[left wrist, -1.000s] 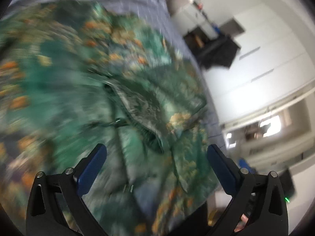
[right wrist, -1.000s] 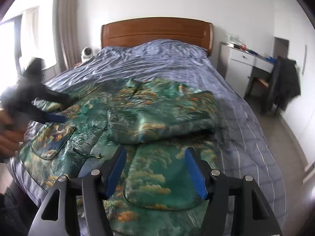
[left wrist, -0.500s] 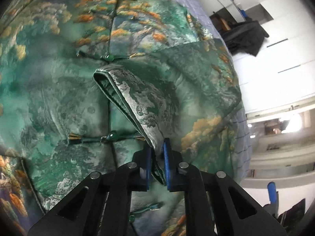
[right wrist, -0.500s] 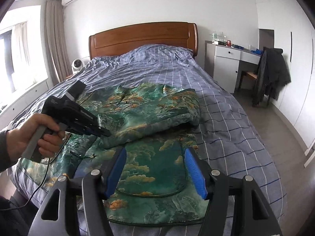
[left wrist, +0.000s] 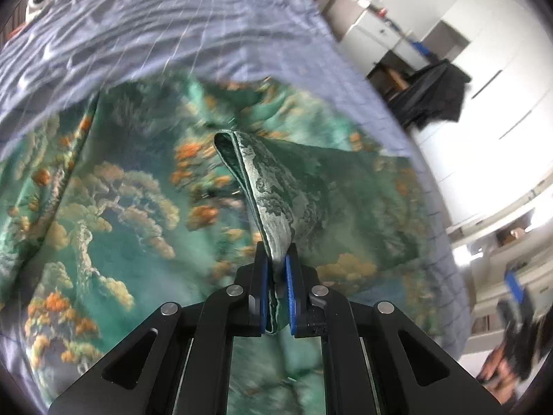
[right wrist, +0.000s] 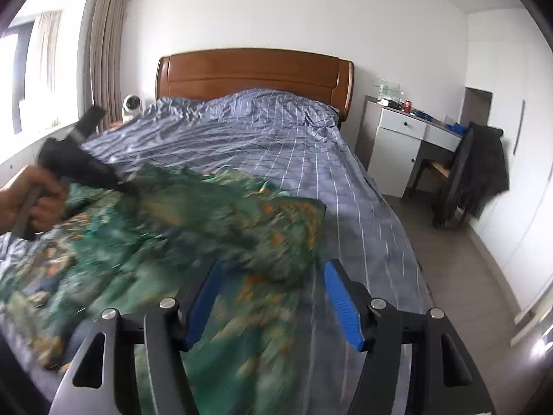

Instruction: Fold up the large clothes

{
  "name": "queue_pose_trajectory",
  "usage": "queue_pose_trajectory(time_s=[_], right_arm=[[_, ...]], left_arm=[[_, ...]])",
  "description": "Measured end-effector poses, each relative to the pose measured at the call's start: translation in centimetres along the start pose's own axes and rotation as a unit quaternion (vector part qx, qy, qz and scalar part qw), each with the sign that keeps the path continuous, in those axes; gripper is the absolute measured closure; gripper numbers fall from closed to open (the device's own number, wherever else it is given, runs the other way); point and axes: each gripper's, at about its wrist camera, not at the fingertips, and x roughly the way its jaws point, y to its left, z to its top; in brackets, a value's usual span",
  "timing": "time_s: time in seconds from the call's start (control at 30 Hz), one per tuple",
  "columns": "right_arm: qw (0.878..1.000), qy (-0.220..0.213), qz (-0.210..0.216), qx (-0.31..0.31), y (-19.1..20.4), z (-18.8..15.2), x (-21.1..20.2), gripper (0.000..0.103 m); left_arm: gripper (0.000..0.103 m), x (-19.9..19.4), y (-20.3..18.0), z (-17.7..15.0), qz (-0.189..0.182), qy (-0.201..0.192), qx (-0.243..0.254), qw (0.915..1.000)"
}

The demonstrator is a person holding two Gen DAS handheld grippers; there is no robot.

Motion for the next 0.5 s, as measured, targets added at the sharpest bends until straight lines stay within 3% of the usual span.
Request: queue_pose_trajectory(time_s=[0.13, 0.3, 0.43, 0.5], right_arm=[[0.998, 0.052, 0.026, -0.006, -1.4, 2.8, 8.5, 0.04], [0.994, 0.09, 0.054, 0.035, -2.8, 5.5, 18.2, 0.04], [0.991, 0.102, 0.061, 0.059, -2.3, 6.2, 23.3, 0.04], [0.987, 0.138, 0.06, 0.055, -1.5, 5.4, 26.3, 0.04]], left_arm=[[0.096, 3.4, 1.6, -0.6, 0.023, 0.02, -0.002, 0.9995], [0.095, 4.0, 2.3, -2.2, 0.012, 0.013, -0.033, 0.9993], [0.095, 4.4, 2.5, -2.8, 0.015, 0.008, -0.041, 0.999], [0.095, 4.5, 2.3, -3.0, 0.023, 0.007, -0.033, 0.9992]])
